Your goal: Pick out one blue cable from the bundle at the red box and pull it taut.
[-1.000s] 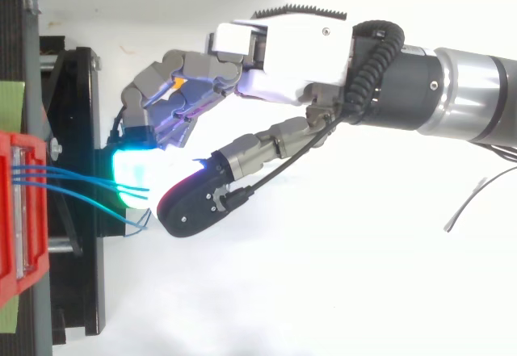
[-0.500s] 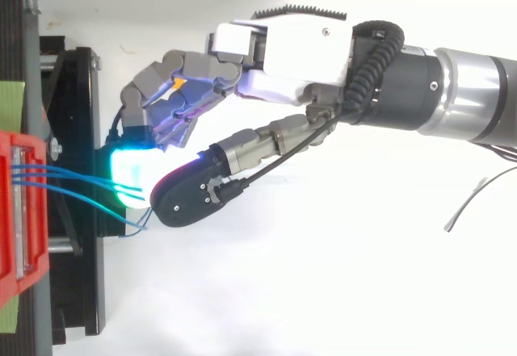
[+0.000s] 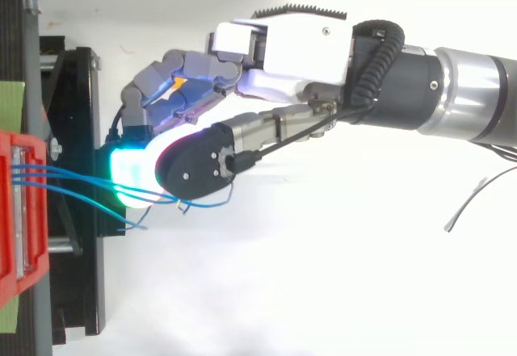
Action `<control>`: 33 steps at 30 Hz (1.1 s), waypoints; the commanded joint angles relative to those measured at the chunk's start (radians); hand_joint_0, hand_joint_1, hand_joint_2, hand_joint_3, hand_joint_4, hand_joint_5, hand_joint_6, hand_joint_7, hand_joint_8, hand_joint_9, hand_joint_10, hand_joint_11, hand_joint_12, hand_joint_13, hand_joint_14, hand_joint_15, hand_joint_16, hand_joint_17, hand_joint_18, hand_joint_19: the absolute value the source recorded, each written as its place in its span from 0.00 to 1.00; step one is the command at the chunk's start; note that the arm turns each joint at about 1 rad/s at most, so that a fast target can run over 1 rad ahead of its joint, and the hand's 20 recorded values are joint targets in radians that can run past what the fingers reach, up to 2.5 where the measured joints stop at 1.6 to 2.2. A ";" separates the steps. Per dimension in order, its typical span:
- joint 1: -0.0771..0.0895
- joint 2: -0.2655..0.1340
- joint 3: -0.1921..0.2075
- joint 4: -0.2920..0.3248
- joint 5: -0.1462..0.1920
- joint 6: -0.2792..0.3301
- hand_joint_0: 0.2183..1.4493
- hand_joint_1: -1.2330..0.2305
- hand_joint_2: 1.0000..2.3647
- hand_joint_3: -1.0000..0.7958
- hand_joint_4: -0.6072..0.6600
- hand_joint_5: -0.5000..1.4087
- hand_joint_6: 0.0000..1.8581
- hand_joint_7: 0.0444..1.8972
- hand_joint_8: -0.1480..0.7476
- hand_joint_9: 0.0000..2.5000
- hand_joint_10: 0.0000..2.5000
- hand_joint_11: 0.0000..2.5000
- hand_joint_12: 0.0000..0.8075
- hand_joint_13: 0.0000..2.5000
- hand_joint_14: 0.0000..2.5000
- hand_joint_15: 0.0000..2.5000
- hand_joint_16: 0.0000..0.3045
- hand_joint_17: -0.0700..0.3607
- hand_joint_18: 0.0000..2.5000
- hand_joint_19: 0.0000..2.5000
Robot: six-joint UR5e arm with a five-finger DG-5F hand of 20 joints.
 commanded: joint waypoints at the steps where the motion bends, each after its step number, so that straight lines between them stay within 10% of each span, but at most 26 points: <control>1: 0.000 0.000 0.000 0.000 -0.001 0.000 0.18 0.45 0.00 0.28 0.59 0.15 0.47 0.44 0.50 0.29 0.01 0.26 0.48 0.31 0.01 0.21 0.18 0.46 0.30 0.22; 13: 0.000 0.000 0.000 0.000 -0.001 0.000 0.37 0.28 0.01 0.33 0.49 0.14 0.49 0.53 0.44 0.29 0.01 0.26 0.39 0.31 0.01 0.21 0.15 0.40 0.30 0.21; 33: 0.001 0.000 0.000 0.000 -0.001 0.000 0.31 0.50 0.01 0.47 0.53 0.14 0.46 0.49 0.46 0.28 0.01 0.26 0.44 0.31 0.01 0.22 0.16 0.42 0.28 0.25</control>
